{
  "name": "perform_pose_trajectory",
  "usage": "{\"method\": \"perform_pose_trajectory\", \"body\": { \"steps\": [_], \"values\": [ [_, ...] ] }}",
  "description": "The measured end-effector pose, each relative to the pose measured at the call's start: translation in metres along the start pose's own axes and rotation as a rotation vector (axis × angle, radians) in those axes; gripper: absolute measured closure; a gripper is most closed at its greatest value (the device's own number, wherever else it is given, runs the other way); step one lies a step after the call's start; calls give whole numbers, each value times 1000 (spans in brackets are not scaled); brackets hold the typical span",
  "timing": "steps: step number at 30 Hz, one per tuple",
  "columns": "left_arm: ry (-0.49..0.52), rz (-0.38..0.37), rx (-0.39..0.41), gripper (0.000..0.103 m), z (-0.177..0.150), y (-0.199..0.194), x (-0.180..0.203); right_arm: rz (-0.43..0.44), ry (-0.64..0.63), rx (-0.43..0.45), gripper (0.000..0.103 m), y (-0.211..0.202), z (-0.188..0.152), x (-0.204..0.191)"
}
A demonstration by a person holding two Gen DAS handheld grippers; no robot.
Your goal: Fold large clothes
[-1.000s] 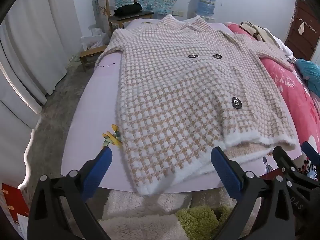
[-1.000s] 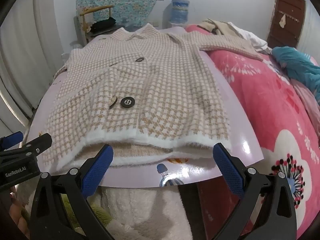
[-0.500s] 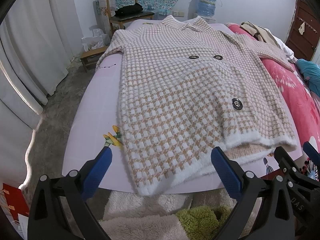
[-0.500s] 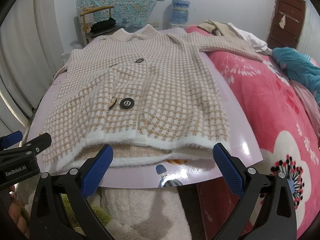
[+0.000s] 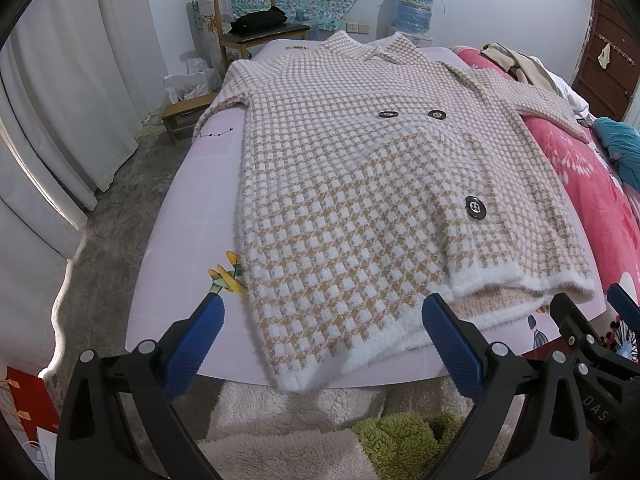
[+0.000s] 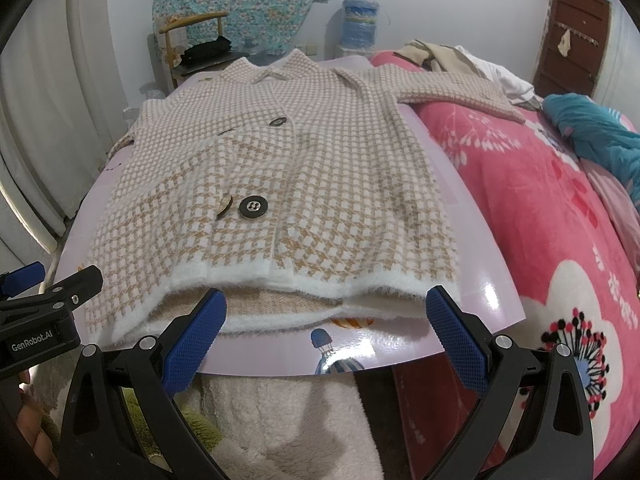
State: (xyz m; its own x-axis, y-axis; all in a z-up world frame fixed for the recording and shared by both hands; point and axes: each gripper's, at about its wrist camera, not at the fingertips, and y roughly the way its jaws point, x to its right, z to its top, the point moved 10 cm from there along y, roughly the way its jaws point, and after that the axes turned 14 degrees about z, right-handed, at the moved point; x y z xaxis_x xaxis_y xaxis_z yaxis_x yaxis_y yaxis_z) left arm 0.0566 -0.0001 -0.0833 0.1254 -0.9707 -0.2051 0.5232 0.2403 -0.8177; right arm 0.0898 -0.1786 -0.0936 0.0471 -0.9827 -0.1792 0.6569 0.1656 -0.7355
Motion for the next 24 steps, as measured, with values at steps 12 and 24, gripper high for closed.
{"method": "perform_pose_trajectory", "body": {
  "steps": [12, 24],
  "values": [
    [2, 1, 2, 6, 0, 0, 0, 0, 1, 1, 7, -1, 0, 1],
    [2, 3, 2, 6, 0, 0, 0, 1, 1, 1, 7, 0, 1, 1]
  ]
}}
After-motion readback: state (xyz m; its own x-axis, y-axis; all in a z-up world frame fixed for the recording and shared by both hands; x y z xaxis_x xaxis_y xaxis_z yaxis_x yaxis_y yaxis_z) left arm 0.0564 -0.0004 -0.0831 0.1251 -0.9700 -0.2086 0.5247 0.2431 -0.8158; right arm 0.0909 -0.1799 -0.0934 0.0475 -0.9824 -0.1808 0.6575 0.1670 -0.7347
